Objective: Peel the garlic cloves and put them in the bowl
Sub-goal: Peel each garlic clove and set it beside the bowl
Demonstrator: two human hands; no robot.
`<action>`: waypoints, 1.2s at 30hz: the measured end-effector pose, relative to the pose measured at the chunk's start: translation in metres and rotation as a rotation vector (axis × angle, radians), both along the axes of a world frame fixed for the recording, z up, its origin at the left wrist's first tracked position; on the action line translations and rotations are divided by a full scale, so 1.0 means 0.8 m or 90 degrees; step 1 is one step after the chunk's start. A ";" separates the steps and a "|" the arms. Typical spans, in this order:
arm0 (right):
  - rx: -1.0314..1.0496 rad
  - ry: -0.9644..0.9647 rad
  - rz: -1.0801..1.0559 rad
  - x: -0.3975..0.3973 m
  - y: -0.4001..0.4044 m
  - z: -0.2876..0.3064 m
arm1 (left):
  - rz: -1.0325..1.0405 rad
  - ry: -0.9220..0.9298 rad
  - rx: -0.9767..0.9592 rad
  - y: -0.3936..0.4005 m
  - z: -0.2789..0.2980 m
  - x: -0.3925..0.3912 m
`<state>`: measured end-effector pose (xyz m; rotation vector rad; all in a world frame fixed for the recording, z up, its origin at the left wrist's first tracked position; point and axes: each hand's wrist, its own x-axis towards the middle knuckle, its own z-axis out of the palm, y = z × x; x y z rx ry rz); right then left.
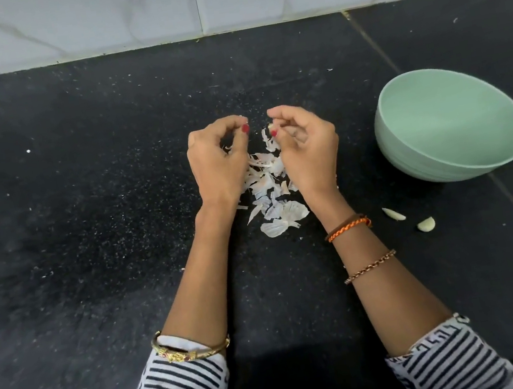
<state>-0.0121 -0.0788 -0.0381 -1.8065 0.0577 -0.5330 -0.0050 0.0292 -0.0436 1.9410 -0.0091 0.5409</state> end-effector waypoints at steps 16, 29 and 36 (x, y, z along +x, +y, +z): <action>0.019 -0.074 -0.007 0.003 -0.002 -0.007 | -0.058 -0.080 0.060 -0.003 0.003 0.000; -0.001 -0.069 0.008 0.007 -0.006 -0.008 | -0.124 -0.148 0.171 -0.003 -0.003 0.003; 0.050 -0.061 0.011 0.010 -0.008 -0.007 | -0.146 -0.146 0.116 -0.001 0.001 0.002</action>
